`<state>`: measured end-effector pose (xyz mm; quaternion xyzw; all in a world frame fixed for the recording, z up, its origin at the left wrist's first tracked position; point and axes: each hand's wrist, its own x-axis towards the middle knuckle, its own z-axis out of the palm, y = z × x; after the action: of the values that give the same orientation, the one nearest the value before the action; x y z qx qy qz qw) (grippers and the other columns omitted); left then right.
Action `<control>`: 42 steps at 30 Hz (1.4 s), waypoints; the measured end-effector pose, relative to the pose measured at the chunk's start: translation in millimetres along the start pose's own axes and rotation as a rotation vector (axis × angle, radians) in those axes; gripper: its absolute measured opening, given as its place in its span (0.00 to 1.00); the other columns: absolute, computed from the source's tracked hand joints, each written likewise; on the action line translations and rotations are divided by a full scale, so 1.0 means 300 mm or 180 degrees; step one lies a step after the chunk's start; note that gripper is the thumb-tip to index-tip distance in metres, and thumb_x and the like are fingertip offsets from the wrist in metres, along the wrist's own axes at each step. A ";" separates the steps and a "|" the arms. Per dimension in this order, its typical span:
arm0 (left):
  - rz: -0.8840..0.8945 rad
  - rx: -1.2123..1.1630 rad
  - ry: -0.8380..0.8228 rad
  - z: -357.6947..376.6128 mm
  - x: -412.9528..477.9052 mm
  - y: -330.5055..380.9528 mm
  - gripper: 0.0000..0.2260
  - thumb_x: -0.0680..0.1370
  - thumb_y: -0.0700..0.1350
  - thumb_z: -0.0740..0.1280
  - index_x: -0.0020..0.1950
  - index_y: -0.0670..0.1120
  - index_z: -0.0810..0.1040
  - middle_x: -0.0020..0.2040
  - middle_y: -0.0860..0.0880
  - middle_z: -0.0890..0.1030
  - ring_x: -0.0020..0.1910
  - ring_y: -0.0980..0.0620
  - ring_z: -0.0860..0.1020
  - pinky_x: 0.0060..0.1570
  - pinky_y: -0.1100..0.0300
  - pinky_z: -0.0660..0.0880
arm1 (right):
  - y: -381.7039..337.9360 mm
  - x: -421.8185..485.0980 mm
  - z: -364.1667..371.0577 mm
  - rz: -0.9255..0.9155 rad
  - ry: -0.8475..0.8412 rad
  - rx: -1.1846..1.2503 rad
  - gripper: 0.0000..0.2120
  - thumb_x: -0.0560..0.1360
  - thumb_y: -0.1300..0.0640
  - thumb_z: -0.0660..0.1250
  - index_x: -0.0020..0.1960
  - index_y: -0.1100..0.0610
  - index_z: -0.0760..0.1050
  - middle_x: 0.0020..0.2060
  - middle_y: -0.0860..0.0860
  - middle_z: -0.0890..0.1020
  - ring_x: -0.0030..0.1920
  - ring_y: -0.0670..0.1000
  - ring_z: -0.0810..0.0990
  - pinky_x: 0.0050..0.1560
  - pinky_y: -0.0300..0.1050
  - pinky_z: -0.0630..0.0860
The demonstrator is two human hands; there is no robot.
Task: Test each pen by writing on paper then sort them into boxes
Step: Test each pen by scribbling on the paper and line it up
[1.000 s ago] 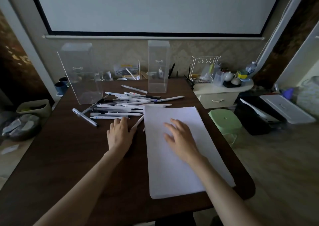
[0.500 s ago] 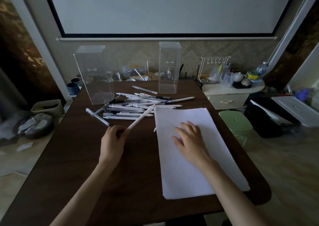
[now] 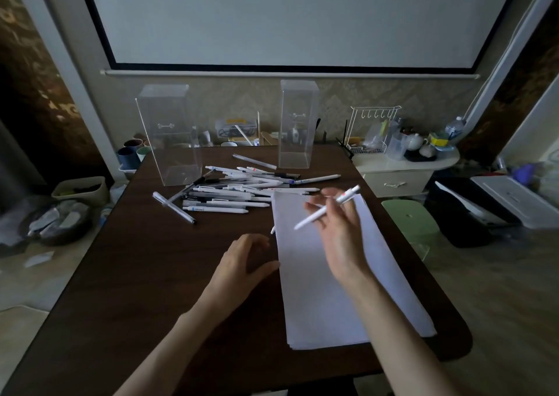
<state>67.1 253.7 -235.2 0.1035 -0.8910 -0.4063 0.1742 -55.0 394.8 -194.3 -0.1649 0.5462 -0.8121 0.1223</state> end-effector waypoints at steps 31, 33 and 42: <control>-0.0802 -0.0502 0.0109 0.101 0.325 -0.045 0.15 0.76 0.41 0.68 0.62 0.46 0.73 0.51 0.52 0.77 0.49 0.55 0.76 0.44 0.66 0.74 | 0.170 0.051 -0.230 -0.2263 -0.0274 -0.4251 0.26 0.76 0.34 0.53 0.37 0.54 0.74 0.33 0.48 0.74 0.37 0.50 0.72 0.41 0.44 0.61; -0.0743 -0.0497 0.0078 0.102 0.308 -0.042 0.15 0.76 0.41 0.68 0.61 0.46 0.73 0.51 0.51 0.78 0.51 0.54 0.76 0.49 0.61 0.74 | 0.168 0.025 -0.238 -0.2286 -0.0283 -0.4279 0.26 0.76 0.34 0.53 0.37 0.54 0.74 0.33 0.47 0.74 0.37 0.50 0.72 0.41 0.43 0.60; -0.0218 0.0151 -0.0330 0.093 0.232 -0.060 0.24 0.75 0.36 0.61 0.70 0.51 0.66 0.62 0.50 0.76 0.64 0.47 0.69 0.63 0.45 0.67 | 0.163 -0.031 -0.266 -0.2178 -0.0191 -0.4436 0.27 0.76 0.33 0.52 0.36 0.54 0.73 0.32 0.47 0.73 0.35 0.52 0.73 0.40 0.44 0.62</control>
<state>-7.2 238.5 -250.3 0.1169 -0.9041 -0.3956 0.1113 -77.6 447.8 -268.7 -0.3851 0.8460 -0.2690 -0.2524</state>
